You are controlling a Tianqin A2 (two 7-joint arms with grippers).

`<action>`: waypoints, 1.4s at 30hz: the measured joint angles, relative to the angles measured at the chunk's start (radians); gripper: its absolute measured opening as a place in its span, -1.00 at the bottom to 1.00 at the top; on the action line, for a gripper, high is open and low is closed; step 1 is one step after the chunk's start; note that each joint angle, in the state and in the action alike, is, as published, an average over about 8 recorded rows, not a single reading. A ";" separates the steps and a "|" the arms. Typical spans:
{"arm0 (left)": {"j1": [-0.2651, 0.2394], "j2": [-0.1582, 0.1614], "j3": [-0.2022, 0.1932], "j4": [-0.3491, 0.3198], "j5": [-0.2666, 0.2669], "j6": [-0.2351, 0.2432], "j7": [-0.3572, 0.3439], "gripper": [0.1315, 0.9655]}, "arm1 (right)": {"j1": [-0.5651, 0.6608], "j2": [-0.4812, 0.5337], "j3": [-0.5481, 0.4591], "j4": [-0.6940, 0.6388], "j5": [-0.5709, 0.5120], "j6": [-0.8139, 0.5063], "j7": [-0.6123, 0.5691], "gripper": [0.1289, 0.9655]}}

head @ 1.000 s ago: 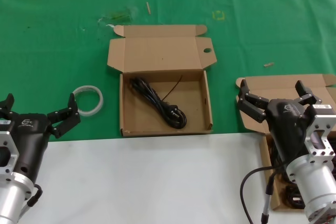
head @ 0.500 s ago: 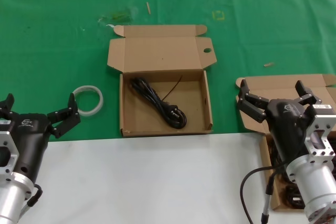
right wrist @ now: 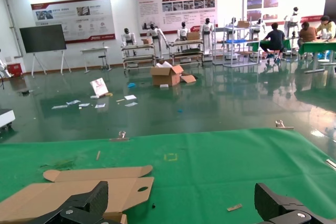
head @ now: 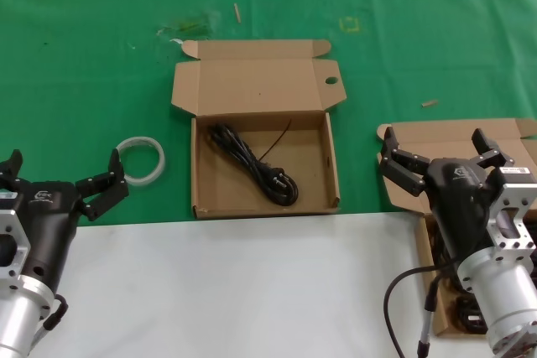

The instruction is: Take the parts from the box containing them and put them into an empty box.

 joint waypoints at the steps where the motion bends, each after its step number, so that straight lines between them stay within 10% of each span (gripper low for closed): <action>1: 0.000 0.000 0.000 0.000 0.000 0.000 0.000 1.00 | 0.000 0.000 0.000 0.000 0.000 0.000 0.000 1.00; 42: 0.000 0.000 0.000 0.000 0.000 0.000 0.000 1.00 | 0.000 0.000 0.000 0.000 0.000 0.000 0.000 1.00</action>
